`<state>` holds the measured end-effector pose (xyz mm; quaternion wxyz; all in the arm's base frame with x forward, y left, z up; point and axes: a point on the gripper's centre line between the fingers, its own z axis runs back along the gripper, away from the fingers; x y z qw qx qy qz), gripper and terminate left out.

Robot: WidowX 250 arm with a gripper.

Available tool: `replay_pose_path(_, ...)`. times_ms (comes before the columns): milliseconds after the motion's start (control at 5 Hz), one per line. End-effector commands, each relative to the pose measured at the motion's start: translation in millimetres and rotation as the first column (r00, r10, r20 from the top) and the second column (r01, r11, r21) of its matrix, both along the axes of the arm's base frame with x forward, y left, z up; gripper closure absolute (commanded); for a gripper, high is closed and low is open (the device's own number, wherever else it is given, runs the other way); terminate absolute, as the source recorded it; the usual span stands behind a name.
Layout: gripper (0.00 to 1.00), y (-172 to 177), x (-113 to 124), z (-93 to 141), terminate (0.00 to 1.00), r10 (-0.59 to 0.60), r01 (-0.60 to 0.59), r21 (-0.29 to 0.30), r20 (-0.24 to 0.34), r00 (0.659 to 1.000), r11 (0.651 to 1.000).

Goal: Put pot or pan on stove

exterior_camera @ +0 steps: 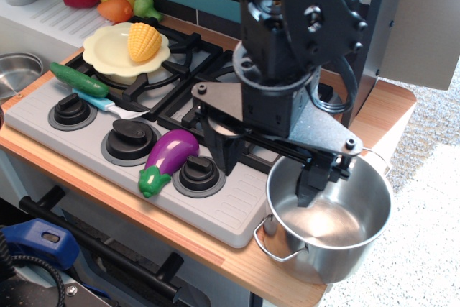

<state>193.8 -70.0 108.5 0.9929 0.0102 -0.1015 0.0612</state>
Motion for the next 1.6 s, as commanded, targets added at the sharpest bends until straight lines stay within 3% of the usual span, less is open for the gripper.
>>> replay_pose_path(0, 0.0, 0.0, 0.0, 0.0, 0.0, 0.0, 0.0, 0.0, 0.0, 1.0, 1.0)
replay_pose_path(600, 0.0, 17.7, 27.7, -27.6, 0.0, -0.042, 0.044, -0.03, 0.042, 0.998, 0.999)
replay_pose_path(1000, 0.0, 20.9, 33.4, -61.0, 0.0, -0.058, 0.064, -0.076, 0.078, 0.995, 0.995)
replay_pose_path(1200, 1.0, 20.4, 35.4, -72.4, 0.0, -0.06, 0.067, -0.08, 0.089, 0.994, 0.995)
replay_pose_path(1400, 1.0, 18.1, 39.1, -69.0, 0.0, -0.056, 0.062, -0.08, 0.083, 0.995, 0.995)
